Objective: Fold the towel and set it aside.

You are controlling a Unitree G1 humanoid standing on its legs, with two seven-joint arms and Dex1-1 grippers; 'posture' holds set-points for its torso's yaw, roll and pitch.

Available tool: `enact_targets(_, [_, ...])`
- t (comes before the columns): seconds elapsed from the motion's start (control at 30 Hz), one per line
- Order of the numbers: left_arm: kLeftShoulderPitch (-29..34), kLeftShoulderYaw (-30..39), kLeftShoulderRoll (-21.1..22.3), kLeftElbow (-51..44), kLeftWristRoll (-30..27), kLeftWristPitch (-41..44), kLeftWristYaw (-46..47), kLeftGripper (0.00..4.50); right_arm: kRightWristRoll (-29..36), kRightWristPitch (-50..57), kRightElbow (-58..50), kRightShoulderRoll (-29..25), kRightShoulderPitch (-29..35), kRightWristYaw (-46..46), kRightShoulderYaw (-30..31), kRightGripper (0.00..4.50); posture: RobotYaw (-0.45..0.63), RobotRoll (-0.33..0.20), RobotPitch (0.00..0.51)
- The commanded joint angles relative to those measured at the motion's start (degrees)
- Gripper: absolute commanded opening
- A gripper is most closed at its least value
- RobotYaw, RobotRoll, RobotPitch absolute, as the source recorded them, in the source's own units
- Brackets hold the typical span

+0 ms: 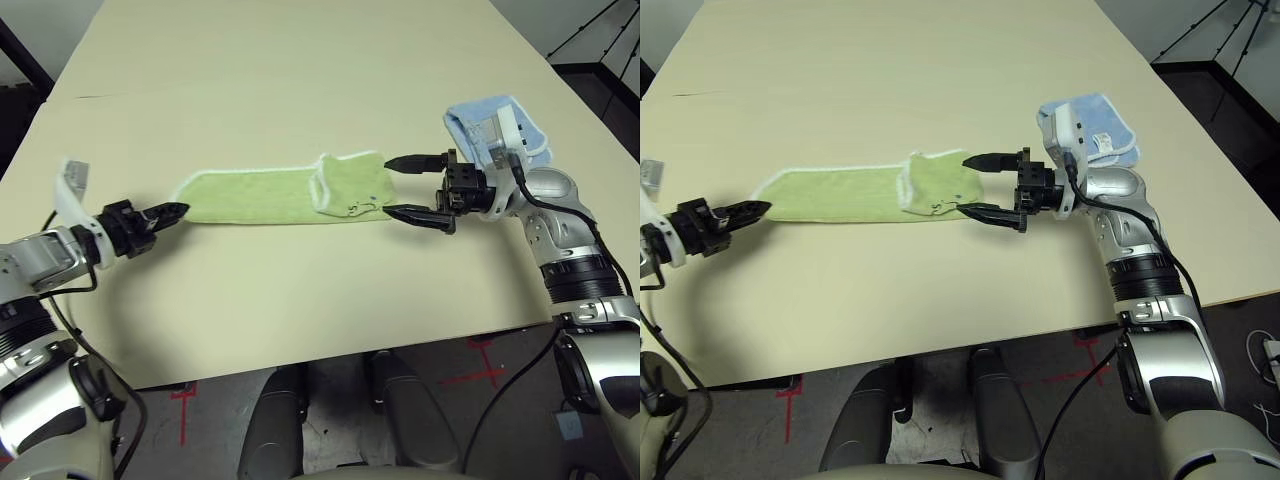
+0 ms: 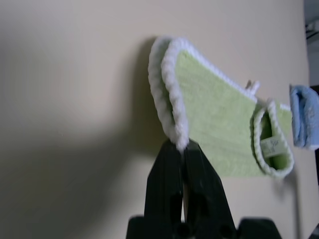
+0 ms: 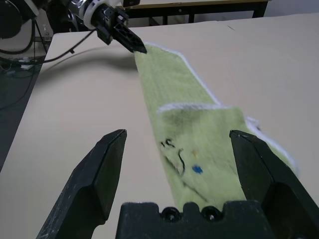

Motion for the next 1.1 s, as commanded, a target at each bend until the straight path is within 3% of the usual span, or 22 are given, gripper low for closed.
enact_targets(0.03, [3.0, -0.6, 2.9, 0.5, 0.3, -0.3, -2.5, 0.02, -0.5, -1.9, 2.8, -0.2, -0.4, 0.6, 0.4, 4.5, -0.02, 0.0, 0.219])
enact_targets(0.23, [7.5, 1.0, 5.1, -2.5, -0.7, 0.5, -4.8, 0.02, -0.5, -2.8, 7.1, -1.4, -0.4, 1.6, -0.1, 4.5, -0.01, 0.0, 0.22])
enact_targets(0.43, [6.4, 0.6, 4.9, -3.2, -0.9, -0.6, -5.1, 0.02, -1.1, -3.4, 7.5, -2.2, -0.1, 1.9, 0.4, 4.5, -0.01, 0.0, 0.216])
enact_targets(0.67, [0.3, -3.8, 5.2, -5.3, -2.7, -0.2, -7.2, 0.02, -0.9, -2.7, 6.0, -2.0, 0.1, 1.0, 0.4, 4.5, -0.01, 0.0, 0.212])
enact_targets(0.8, [-5.4, -8.8, 5.6, -8.7, -6.5, 2.0, -11.1, 0.02, -0.9, -2.9, 5.9, -2.0, 0.3, 0.6, 0.3, 4.5, -0.01, 0.0, 0.208])
enact_targets(1.1, [-15.1, -14.2, -0.4, -12.4, -10.6, 4.9, -11.8, 0.02, -1.3, -4.1, 7.6, -2.4, -0.5, -0.4, -0.1, 4.5, -0.02, 0.0, 0.199])
